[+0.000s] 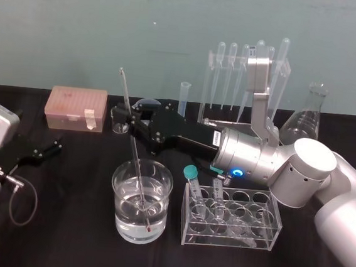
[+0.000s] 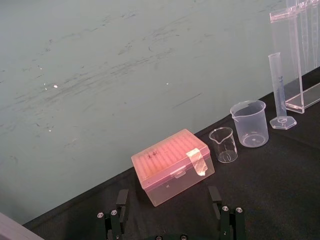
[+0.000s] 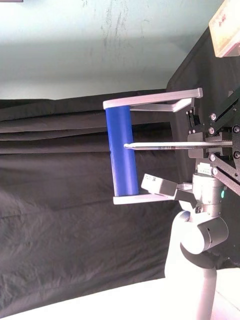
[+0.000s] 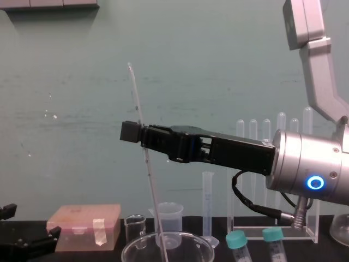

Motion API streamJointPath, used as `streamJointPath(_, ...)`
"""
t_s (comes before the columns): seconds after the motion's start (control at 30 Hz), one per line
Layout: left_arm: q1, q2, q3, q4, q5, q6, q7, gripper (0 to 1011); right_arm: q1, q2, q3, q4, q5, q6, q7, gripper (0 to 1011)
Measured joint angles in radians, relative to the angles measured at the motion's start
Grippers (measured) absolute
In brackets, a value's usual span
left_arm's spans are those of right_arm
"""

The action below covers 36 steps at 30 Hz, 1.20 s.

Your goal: Hold the thermometer with one hand and immerse one end into the beaker, then reinsert it into the test tube rack.

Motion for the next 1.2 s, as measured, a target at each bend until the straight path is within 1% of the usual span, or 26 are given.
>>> streamJointPath(0.7,0.0,0.0,0.0,0.0,0.0,0.0,0.0,1008,0.005,-0.001,0.0,0.006,0.001,0.001,0.004,58)
streamJointPath(0.87,0.0,0.0,0.0,0.0,0.0,0.0,0.0,1008,0.027,0.002,0.019,-0.017,0.035,0.032,0.008,58)
streamJointPath(1.03,0.0,0.0,0.0,0.0,0.0,0.0,0.0,1008,0.077,0.014,0.055,-0.068,0.097,0.079,0.012,58)
streamJointPath(1.13,0.0,0.0,0.0,0.0,0.0,0.0,0.0,1008,0.097,0.02,0.07,-0.088,0.121,0.092,0.012,58)
streamJointPath(1.17,0.0,0.0,0.0,0.0,0.0,0.0,0.0,1008,0.114,0.024,0.085,-0.105,0.135,0.094,0.012,58)
streamJointPath(1.2,0.0,0.0,0.0,0.0,0.0,0.0,0.0,1008,0.121,0.027,0.092,-0.112,0.14,0.092,0.01,58)
